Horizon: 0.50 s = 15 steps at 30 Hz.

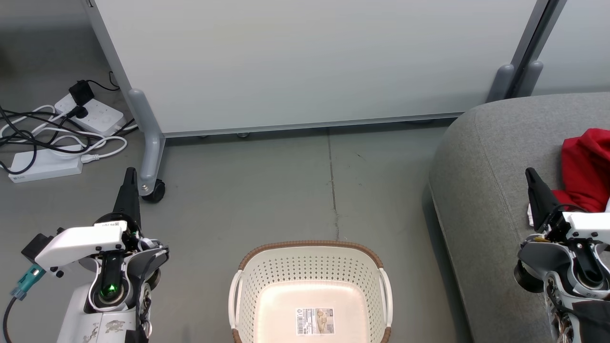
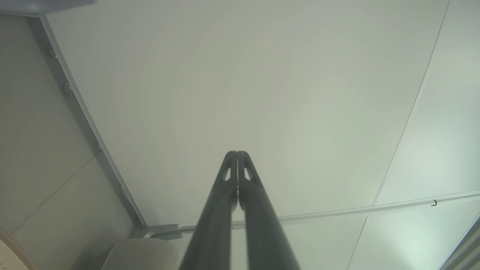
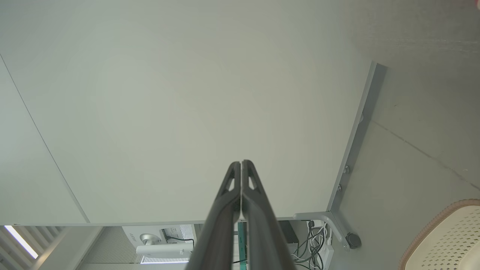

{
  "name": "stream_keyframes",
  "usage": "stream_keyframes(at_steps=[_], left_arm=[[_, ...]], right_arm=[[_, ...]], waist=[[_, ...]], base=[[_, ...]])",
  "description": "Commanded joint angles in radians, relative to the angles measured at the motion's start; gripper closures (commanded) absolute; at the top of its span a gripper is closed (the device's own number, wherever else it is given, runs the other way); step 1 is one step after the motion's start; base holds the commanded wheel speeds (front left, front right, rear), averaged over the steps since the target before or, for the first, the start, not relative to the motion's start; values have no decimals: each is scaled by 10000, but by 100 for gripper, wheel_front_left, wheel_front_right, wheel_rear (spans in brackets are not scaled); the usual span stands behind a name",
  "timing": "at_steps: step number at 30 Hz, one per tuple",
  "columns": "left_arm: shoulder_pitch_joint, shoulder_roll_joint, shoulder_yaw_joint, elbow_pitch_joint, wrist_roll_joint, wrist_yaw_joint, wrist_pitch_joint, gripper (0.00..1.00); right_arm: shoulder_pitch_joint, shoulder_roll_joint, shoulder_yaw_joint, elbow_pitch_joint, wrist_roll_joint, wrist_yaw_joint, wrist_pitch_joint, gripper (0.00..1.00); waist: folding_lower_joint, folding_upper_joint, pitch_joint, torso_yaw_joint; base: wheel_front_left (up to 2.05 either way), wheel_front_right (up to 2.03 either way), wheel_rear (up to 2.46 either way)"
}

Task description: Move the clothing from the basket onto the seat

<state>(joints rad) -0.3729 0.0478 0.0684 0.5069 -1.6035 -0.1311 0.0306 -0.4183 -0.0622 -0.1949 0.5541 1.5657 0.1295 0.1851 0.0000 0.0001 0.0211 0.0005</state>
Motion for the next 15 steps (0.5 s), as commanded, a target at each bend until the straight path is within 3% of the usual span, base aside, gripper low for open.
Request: stream_keyframes(at_steps=[1,15], left_arm=[[-84,20,10,3,-19,-38,-12,100],[-84,20,10,2,-20,-38,-13,100]], right_arm=[[-3,-70,-25,-11,34,22,36,100],[-2,-71,-24,-11,35,22,35,100]], waist=[[0,-1,0,0],[0,-1,0,0]], base=[[0,0,0],[0,0,0]])
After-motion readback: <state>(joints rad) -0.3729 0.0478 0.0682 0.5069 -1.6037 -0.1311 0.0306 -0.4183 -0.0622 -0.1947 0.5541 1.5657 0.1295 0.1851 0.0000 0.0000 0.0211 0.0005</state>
